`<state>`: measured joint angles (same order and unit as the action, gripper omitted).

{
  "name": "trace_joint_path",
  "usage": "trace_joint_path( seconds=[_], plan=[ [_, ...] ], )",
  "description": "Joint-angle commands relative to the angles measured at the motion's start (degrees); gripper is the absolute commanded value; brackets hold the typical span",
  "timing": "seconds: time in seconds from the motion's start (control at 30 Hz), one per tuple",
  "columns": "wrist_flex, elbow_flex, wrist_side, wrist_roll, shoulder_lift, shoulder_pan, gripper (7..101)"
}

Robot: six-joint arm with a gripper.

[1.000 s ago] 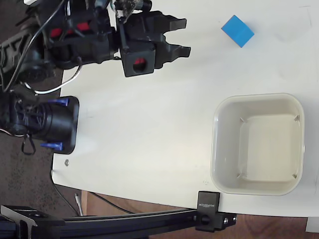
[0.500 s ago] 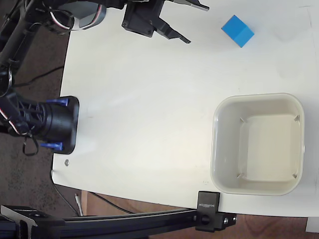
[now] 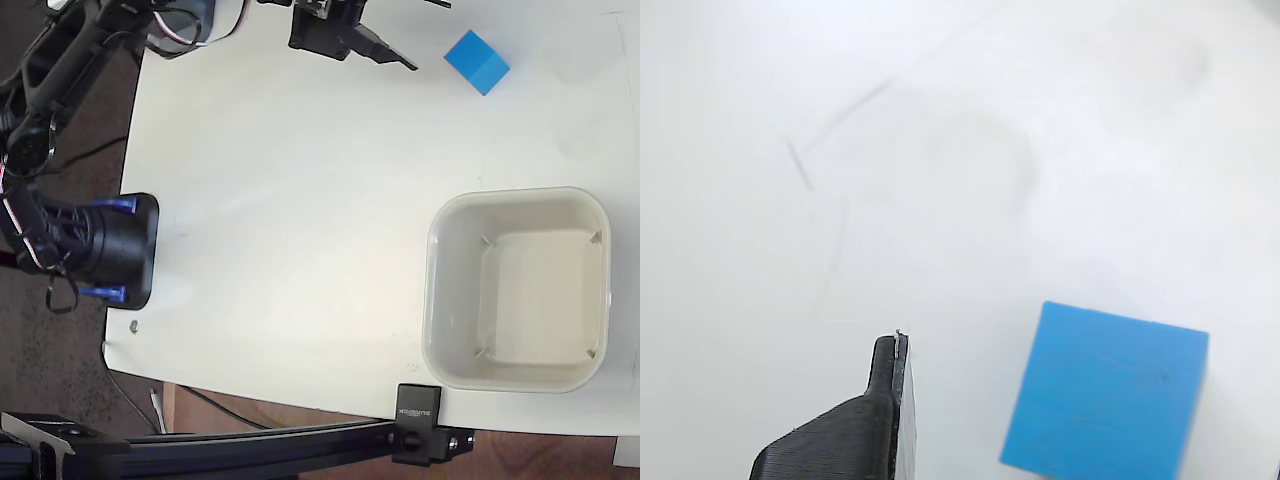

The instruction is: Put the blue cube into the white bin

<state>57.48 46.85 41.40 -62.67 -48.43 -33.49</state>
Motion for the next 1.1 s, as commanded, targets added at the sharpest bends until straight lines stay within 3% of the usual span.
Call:
trace_joint_path(
  seconds=[0.03,0.47,1.1],
  plan=[
    [-3.8,-3.4,0.7,-1.7,0.2,-0.2,100.0],
    [-8.2,-3.4,5.6,-4.8,4.0,-1.6,100.0],
    [-13.0,-3.5,4.0,-3.2,7.6,-0.4,99.5]
  ],
)
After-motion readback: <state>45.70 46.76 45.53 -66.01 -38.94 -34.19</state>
